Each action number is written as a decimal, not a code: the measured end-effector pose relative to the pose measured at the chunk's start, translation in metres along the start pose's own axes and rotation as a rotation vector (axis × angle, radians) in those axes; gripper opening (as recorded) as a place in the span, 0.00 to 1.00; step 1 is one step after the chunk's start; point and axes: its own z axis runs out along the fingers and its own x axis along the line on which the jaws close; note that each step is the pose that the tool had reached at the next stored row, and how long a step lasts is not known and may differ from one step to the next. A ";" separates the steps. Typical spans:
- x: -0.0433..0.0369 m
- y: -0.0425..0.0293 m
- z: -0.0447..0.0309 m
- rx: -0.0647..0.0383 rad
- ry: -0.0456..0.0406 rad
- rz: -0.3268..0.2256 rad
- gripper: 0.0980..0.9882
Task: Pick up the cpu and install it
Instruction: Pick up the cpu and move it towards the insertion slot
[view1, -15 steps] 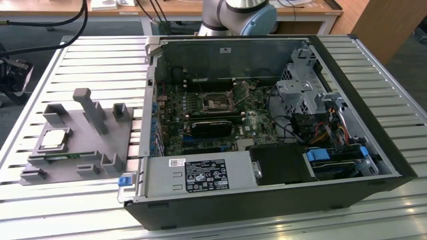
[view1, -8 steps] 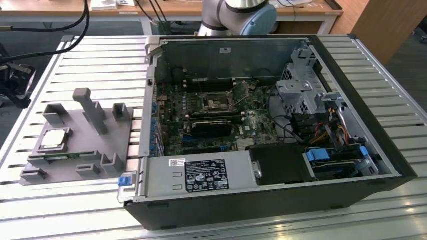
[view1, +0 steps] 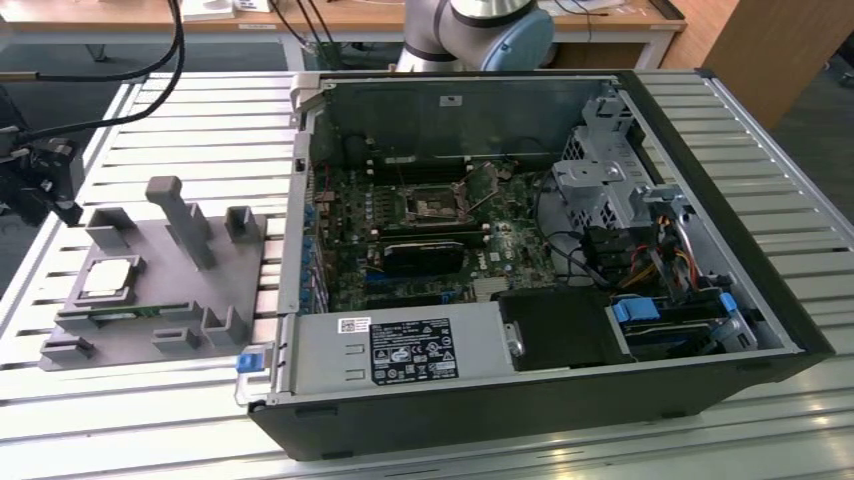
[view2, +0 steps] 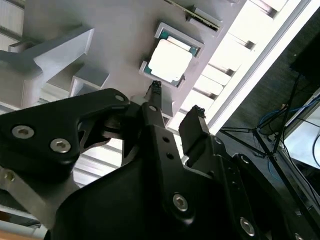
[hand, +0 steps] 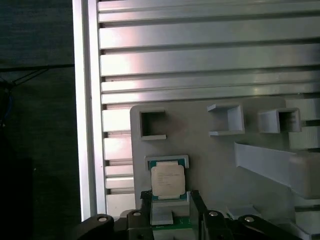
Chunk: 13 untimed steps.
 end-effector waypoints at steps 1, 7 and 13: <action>0.0000 -0.0001 0.0019 0.000 0.0008 0.000 0.42; -0.0001 -0.0007 0.0127 0.001 0.0070 0.000 0.62; -0.0001 -0.0012 0.0231 0.001 0.0099 0.000 0.62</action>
